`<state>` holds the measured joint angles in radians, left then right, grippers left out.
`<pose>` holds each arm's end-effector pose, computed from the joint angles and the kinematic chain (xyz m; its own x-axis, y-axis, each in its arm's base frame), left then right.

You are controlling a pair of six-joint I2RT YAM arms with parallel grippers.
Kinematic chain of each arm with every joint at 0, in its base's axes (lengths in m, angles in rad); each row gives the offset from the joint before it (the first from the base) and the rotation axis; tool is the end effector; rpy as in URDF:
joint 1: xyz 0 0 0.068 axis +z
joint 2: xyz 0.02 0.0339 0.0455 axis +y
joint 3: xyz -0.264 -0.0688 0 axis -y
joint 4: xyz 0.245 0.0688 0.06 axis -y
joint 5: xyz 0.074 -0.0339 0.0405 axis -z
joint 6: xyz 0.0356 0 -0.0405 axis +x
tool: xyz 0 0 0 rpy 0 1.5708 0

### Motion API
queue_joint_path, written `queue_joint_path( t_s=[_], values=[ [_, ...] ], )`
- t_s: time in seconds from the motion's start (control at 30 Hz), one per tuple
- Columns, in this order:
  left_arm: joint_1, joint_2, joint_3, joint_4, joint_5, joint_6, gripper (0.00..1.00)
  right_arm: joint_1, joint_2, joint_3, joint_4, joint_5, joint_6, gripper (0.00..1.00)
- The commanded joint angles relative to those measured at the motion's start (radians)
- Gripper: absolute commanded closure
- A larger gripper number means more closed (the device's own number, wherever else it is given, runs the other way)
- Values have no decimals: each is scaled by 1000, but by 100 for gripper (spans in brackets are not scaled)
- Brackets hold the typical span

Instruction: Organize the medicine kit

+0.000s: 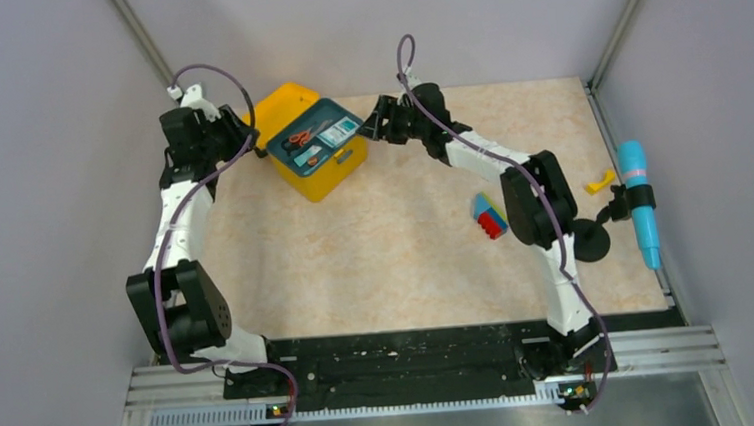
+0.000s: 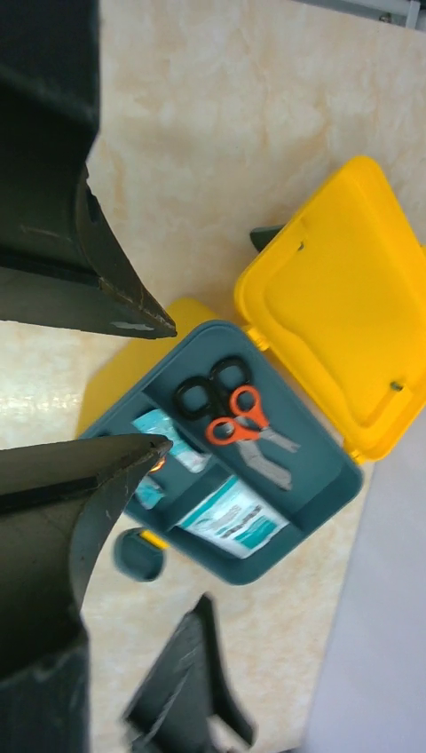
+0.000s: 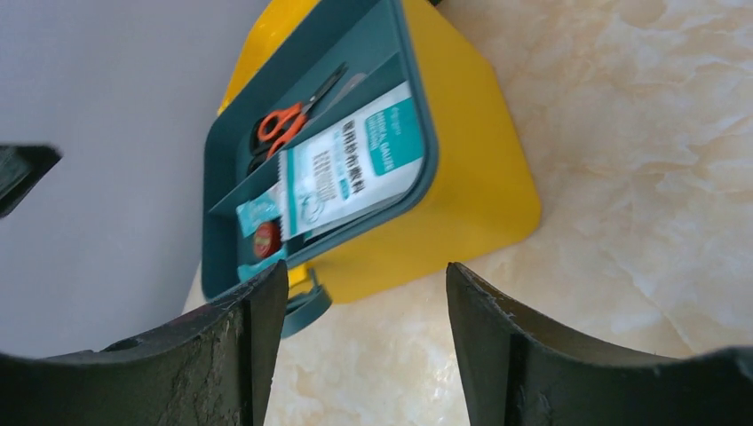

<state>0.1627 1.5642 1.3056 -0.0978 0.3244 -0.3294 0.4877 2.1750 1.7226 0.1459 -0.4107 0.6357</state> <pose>0.3684 0.0490 0.3353 -0.3715 -0.3717 -0.8508 0.0223 0.9125 -0.4084 0.4512 0.2554 0.2455 -0.6692 0.2612 -0.6956 -0.4580 0.5922 0.6630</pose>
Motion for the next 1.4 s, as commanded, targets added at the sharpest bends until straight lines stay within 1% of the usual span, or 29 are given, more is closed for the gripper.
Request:
queue_joint_path(
  t_s=[0.0, 0.1, 0.2, 0.33, 0.43, 0.5, 0.63, 0.7, 0.8, 0.83, 0.87, 0.9, 0.97, 1.17, 1.23, 1.27, 1.37],
  values=[
    [14, -94, -16, -176, 175, 197, 52, 5, 90, 126, 64, 71, 102, 34],
    [38, -131, 0, -306, 218, 254, 52, 10, 142, 178, 63, 104, 128, 35],
    [56, -163, -21, -335, 225, 267, 52, 18, 183, 206, 64, 143, 162, 38],
    [60, -174, -84, -325, 221, 218, 53, 28, 216, 230, 66, 158, 184, 40],
    [61, -175, -146, -306, 247, 204, 54, 38, 222, 227, 78, 140, 209, 40],
    [61, -173, -173, -292, 233, 186, 54, 44, 216, 210, 95, 122, 236, 39],
    [65, -146, -176, -262, 177, 131, 54, 63, 225, 200, 79, 134, 268, 38],
    [67, -130, -156, -228, 152, 104, 52, 69, 230, 194, 54, 151, 275, 40],
    [67, -76, -48, -250, 84, 60, 47, 76, 217, 173, 14, 179, 217, 49],
    [67, -51, -3, -265, 77, 58, 44, 75, 212, 164, 0, 190, 191, 51],
    [67, -28, 35, -279, 64, 53, 38, 72, 204, 154, -11, 200, 172, 52],
    [68, -3, 61, -286, 44, 41, 35, 67, 200, 144, -20, 208, 167, 53],
    [69, 32, 86, -280, 16, 2, 34, 57, 194, 128, -34, 219, 150, 54],
    [77, 52, 45, -219, -65, -120, 35, 29, 154, 95, -73, 207, 35, 58],
    [86, 49, 25, -200, -105, -188, 35, 21, 131, 82, -88, 208, -15, 59],
    [89, 51, 10, -179, -115, -223, 34, 18, 117, 78, -96, 204, -38, 59],
    [94, 84, -27, -39, -95, -295, 33, 8, 88, 71, -106, 165, -90, 59]
  ],
)
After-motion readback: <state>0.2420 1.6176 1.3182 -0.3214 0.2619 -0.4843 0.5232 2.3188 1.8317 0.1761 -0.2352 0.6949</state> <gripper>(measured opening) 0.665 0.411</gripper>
